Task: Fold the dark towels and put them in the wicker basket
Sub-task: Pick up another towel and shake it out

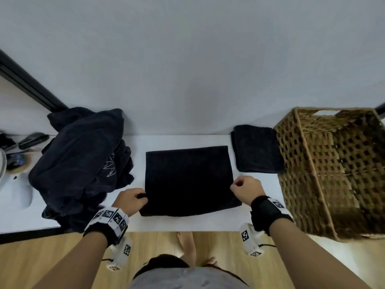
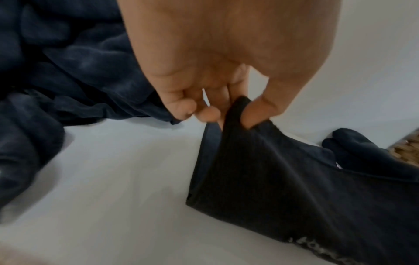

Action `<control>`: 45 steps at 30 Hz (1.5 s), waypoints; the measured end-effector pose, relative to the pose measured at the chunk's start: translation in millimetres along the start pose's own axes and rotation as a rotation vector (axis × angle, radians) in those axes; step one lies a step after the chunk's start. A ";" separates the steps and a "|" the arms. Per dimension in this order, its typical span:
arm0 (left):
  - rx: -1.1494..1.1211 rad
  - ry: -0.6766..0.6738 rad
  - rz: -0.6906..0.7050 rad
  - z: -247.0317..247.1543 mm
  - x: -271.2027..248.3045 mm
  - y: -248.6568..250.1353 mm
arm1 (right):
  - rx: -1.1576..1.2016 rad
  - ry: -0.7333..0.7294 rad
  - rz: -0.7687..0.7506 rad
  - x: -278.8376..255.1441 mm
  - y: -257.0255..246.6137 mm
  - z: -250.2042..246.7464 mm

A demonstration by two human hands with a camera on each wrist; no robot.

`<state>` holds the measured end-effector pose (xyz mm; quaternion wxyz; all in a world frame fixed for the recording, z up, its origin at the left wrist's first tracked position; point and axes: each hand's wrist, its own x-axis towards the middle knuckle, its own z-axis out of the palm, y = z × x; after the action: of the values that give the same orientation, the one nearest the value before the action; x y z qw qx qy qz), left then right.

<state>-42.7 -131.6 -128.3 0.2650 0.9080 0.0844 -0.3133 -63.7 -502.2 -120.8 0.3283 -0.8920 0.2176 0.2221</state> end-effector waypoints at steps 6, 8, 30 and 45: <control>-0.285 0.231 -0.054 -17.9 55.7 25.2 | 0.050 0.177 -0.054 62.0 -37.4 -6.2; -0.291 0.279 -0.049 -21.2 75.7 33.3 | 0.048 0.235 -0.069 81.7 -45.0 -3.6; 0.261 0.001 0.405 83.9 96.9 80.2 | -0.205 -0.139 -0.430 74.3 -59.6 104.6; 0.371 0.084 0.073 50.6 130.2 27.1 | -0.369 -0.034 -0.091 98.2 -17.4 77.4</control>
<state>42.2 -183.2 -230.2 0.1006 0.9560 0.0034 -0.2755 5.2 -461.2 -218.3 0.1724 -0.9420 0.1272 0.2582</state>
